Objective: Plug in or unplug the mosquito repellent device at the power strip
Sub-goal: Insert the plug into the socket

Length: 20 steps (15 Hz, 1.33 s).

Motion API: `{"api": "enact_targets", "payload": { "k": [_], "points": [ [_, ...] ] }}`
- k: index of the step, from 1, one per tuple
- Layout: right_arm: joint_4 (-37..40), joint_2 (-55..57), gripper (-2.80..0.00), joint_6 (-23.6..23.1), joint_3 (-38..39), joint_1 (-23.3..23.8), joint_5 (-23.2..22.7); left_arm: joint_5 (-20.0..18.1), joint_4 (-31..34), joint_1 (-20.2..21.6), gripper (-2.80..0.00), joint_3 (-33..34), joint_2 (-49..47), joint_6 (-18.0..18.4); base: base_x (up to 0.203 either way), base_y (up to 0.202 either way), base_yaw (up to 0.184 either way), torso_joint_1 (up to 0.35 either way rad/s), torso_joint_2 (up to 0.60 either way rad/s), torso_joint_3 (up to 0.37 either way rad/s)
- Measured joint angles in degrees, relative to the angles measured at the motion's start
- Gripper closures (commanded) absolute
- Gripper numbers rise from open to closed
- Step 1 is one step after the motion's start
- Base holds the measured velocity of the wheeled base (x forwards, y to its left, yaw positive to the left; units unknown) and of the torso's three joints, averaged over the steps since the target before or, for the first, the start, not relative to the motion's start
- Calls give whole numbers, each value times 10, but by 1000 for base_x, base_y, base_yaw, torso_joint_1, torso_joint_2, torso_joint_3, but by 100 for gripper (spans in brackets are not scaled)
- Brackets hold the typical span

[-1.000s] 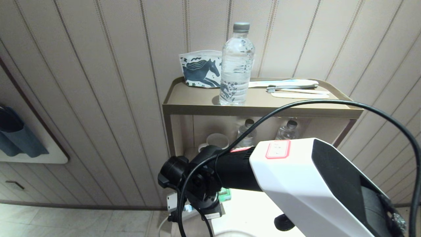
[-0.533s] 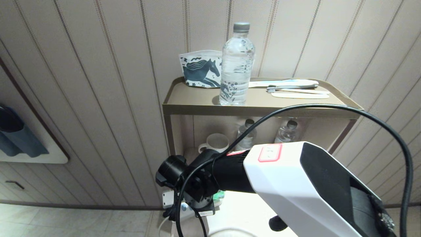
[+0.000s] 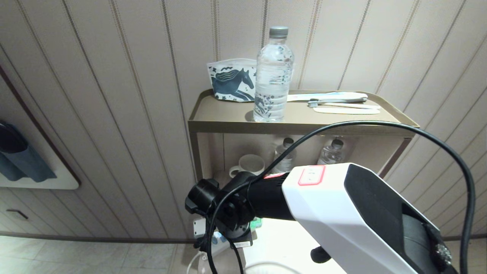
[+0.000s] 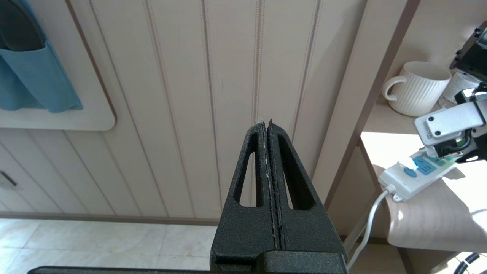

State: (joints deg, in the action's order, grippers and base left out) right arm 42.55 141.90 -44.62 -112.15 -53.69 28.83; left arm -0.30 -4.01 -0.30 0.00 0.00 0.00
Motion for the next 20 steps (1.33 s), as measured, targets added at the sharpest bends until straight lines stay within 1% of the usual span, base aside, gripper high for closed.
{"api": "enact_targets", "payload": {
  "k": [10,17,20],
  "points": [
    [83,-17,0,9,1,9,-2,0,0,0,0,0,0,0,0,0,0,0,0,0],
    [74,-29,0,11,0,8,-1,0,0,0,0,0,0,0,0,0,0,0,0,0],
    [35,-32,0,9,-1,4,-1,0,0,0,0,0,0,0,0,0,0,0,0,0]
  ]
}}
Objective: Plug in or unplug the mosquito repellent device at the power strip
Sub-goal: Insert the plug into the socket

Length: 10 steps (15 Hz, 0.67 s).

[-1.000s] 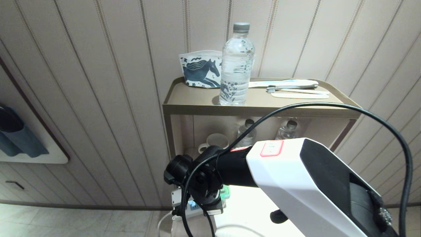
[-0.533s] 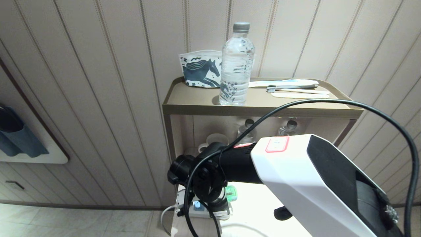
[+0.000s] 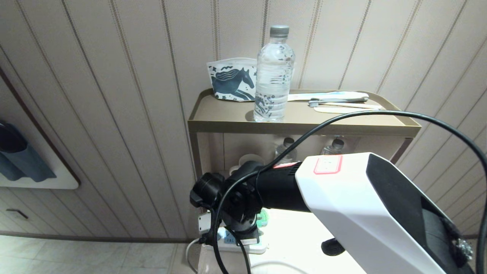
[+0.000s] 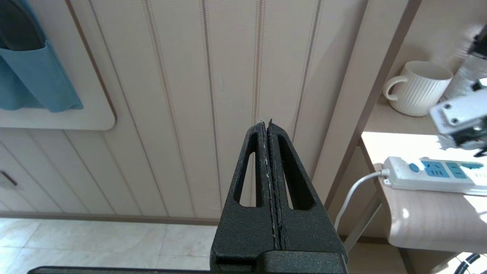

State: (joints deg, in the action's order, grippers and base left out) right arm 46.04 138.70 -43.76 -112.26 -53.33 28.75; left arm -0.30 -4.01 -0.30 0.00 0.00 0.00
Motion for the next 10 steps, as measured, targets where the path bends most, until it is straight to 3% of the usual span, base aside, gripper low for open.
{"api": "enact_targets", "payload": {
  "k": [10],
  "points": [
    [-14,23,0,-1,0,-18,-8,0,0,0,0,0,0,0,0,0,0,0,0,0]
  ]
}}
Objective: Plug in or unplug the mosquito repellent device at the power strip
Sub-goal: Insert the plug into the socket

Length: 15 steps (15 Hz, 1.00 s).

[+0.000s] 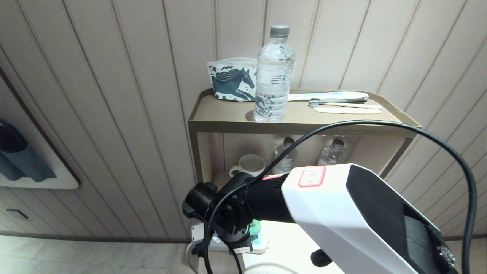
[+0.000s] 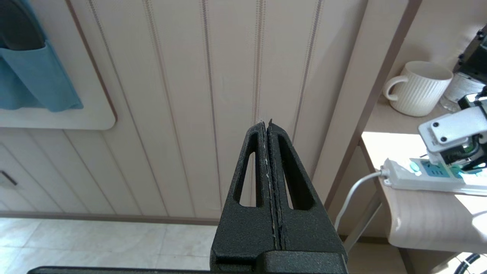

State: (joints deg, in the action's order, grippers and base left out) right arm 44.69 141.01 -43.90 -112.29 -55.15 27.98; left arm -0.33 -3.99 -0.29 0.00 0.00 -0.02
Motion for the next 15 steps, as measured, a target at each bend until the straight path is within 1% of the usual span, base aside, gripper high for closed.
{"api": "enact_targets", "payload": {
  "k": [4,10,15],
  "points": [
    [8,0,0,0,2,-1,1,0,0,0,0,0,0,0,0,0,0,0,0,0],
    [57,-6,0,6,3,5,1,0,0,0,0,0,0,0,0,0,0,0,0,0],
    [128,-20,0,21,7,14,2,0,0,0,0,0,0,0,0,0,0,0,0,0]
  ]
}}
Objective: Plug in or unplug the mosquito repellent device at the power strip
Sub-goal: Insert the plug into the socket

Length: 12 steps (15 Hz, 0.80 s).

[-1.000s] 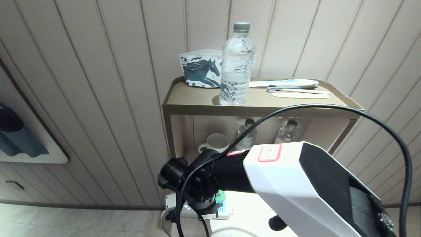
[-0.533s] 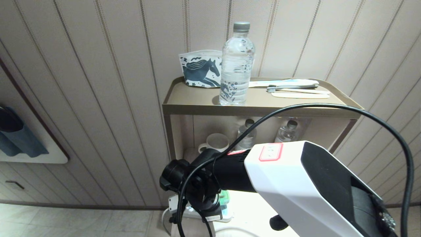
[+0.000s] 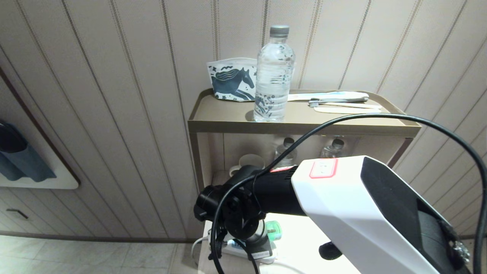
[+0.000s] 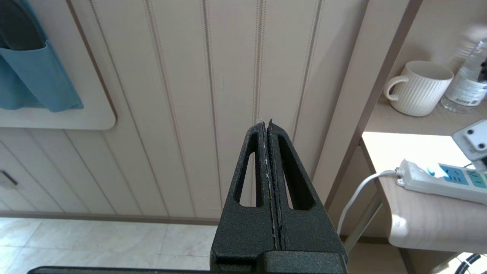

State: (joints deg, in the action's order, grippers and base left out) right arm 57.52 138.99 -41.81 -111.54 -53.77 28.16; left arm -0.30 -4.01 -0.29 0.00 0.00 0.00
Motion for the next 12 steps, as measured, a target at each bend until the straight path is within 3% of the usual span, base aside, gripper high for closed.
{"api": "enact_targets", "payload": {
  "k": [7,12],
  "points": [
    [9,-25,0,12,-3,19,5,0,0,0,0,0,0,0,0,0,0,0,0,0],
    [16,-47,0,-6,-4,-13,19,0,0,0,0,0,0,0,0,0,0,0,0,0]
  ]
}}
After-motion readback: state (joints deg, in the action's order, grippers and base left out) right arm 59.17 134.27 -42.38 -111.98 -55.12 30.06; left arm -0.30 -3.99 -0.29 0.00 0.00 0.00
